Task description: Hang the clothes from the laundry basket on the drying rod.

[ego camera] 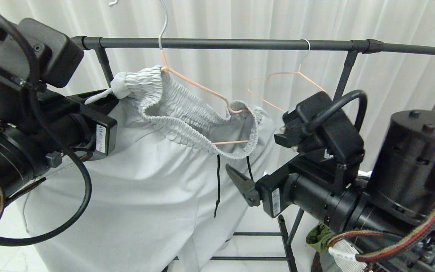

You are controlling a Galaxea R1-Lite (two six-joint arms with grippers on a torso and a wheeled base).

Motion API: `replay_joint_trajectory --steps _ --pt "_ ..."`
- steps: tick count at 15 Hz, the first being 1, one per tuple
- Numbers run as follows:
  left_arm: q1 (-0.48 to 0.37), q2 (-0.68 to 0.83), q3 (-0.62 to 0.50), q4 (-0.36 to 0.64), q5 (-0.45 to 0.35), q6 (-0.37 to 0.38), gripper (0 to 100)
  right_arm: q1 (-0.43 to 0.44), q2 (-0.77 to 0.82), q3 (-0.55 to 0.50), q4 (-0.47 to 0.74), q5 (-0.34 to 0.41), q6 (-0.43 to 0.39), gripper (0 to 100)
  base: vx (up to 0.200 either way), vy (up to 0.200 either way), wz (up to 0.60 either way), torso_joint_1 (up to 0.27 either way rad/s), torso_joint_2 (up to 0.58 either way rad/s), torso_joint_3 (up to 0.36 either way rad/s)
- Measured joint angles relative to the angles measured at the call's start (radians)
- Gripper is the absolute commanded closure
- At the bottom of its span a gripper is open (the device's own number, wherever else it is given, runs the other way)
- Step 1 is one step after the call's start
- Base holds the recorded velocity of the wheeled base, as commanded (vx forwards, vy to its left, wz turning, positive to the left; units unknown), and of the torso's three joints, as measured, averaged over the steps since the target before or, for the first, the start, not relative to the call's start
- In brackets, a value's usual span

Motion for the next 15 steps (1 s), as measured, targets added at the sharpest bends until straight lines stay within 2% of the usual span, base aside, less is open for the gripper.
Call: replay_joint_trajectory --steps 2,4,5,9,15 --pt "0.0 -0.009 0.013 0.0 -0.055 0.0 100 -0.04 -0.031 -0.001 0.001 0.034 -0.034 0 0.0 0.0 0.0 0.0 0.0 0.0" --pt "-0.002 -0.019 0.026 0.0 -0.166 0.002 100 -0.079 -0.056 -0.027 0.007 0.082 -0.081 0 0.0 0.0 0.0 0.0 0.0 0.0" --pt "-0.004 -0.024 0.031 0.0 -0.197 0.007 100 -0.096 -0.061 -0.053 0.011 0.091 -0.094 0 0.0 0.0 0.0 0.0 0.0 0.0" --pt "-0.04 -0.031 0.037 0.0 -0.216 0.01 100 -0.133 -0.028 -0.139 0.023 0.095 -0.134 0 0.0 0.0 0.0 0.0 0.0 0.0" --pt "-0.094 -0.029 0.037 0.0 -0.216 0.01 100 -0.148 0.044 -0.211 0.024 0.137 -0.257 0 0.0 0.0 0.0 0.0 0.0 0.0"
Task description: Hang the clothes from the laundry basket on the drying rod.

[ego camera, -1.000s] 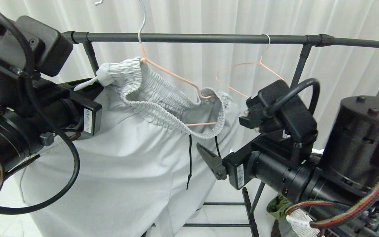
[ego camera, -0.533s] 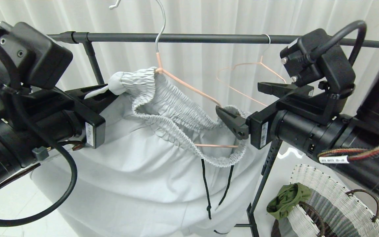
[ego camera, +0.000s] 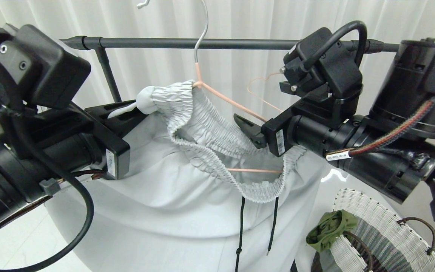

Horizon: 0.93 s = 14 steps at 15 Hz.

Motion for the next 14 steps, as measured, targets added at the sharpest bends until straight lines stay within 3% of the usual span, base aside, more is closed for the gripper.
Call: replay_joint_trajectory --steps 4,5,14 --pt "-0.022 -0.002 0.006 0.0 -0.004 0.001 100 -0.005 0.017 -0.015 0.0 0.007 -0.017 0 0.0 0.0 0.0 0.0 0.0 0.0" --pt "-0.022 -0.003 0.006 0.0 -0.013 0.001 100 -0.005 0.019 -0.016 0.001 0.008 -0.018 100 0.0 0.0 0.0 0.0 0.0 0.0" --pt "-0.023 -0.014 0.007 -0.011 -0.05 0.025 100 0.013 0.019 -0.009 0.002 0.014 -0.011 100 0.0 0.0 0.0 0.0 0.0 0.0"
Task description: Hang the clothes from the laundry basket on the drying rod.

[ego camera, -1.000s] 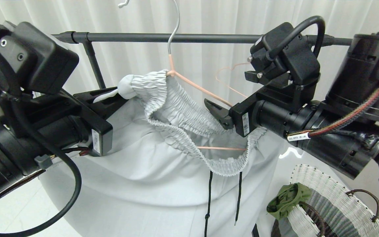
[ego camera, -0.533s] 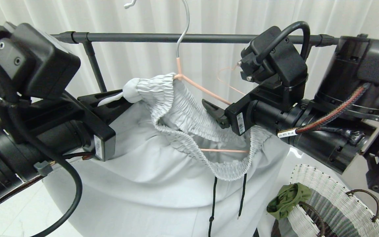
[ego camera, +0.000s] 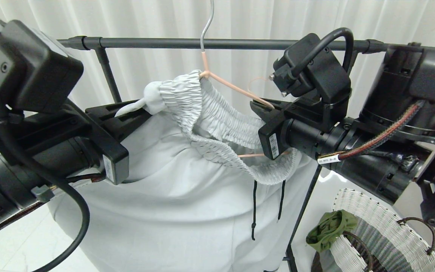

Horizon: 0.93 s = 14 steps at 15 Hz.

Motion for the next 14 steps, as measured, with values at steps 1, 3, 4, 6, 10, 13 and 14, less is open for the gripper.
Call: replay_joint_trajectory --steps 1,3,4,6,10,13,14 --pt "0.0 0.0 0.0 -0.001 0.0 0.001 100 0.0 0.0 0.0 -0.001 0.0 0.0 100 0.0 0.0 0.0 0.0 0.0 0.0" --pt "0.0 0.0 0.0 -0.005 -0.001 0.005 0 0.001 0.0 0.0 -0.001 0.001 -0.001 100 0.0 0.0 0.0 0.0 0.0 0.0" --pt "-0.001 0.0 0.0 -0.005 -0.001 0.005 0 0.002 0.0 -0.001 -0.001 0.003 -0.005 100 0.0 0.0 0.0 0.0 0.0 0.0" --pt "0.0 0.0 0.0 -0.005 -0.001 -0.004 0 0.002 -0.001 -0.002 -0.005 0.001 -0.01 100 0.0 0.0 0.0 0.0 0.0 0.0" --pt "0.012 -0.006 0.008 -0.005 0.0 -0.061 0 0.0 -0.022 0.005 -0.006 0.001 -0.05 100 0.0 0.0 0.0 0.0 0.0 0.0" --pt "0.013 -0.026 0.029 -0.005 0.0 -0.073 0 -0.037 -0.034 0.006 -0.007 0.0 -0.071 100 0.0 0.0 0.0 0.0 0.0 0.0" --pt "0.013 -0.042 0.049 -0.004 0.0 -0.074 0 -0.061 -0.039 0.006 -0.007 0.0 -0.08 100 0.0 0.0 0.0 0.0 0.0 0.0"
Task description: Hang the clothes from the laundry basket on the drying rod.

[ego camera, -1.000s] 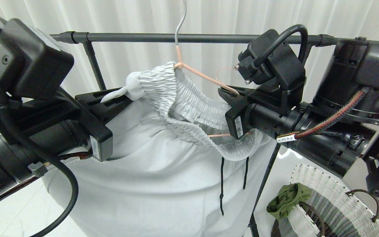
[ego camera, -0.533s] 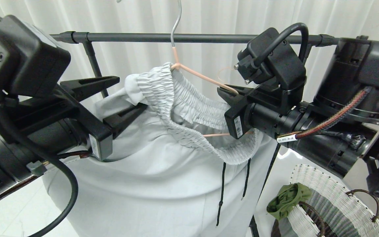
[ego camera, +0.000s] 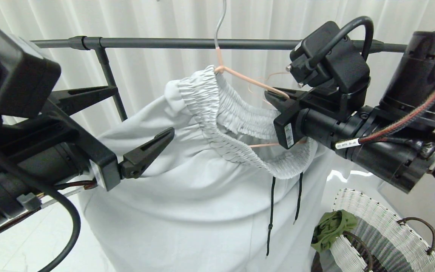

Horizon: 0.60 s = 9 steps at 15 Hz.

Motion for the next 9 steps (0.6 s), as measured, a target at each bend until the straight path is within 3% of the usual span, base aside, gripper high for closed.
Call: replay_joint_trajectory --steps 4,7,9 --pt "0.028 -0.059 0.091 0.0 0.001 0.0 0 -0.043 -0.023 -0.004 0.0 -0.007 -0.005 100 0.0 0.0 0.0 0.0 0.0 0.0" --pt "0.155 -0.077 0.176 0.001 0.0 -0.01 0 -0.049 -0.046 -0.002 0.003 -0.008 -0.005 100 0.0 0.0 0.0 0.0 0.0 0.0" --pt "0.215 -0.067 0.216 0.003 -0.001 -0.059 0 -0.047 -0.056 -0.001 0.004 -0.008 -0.006 100 0.0 0.0 0.0 0.0 0.0 0.0"
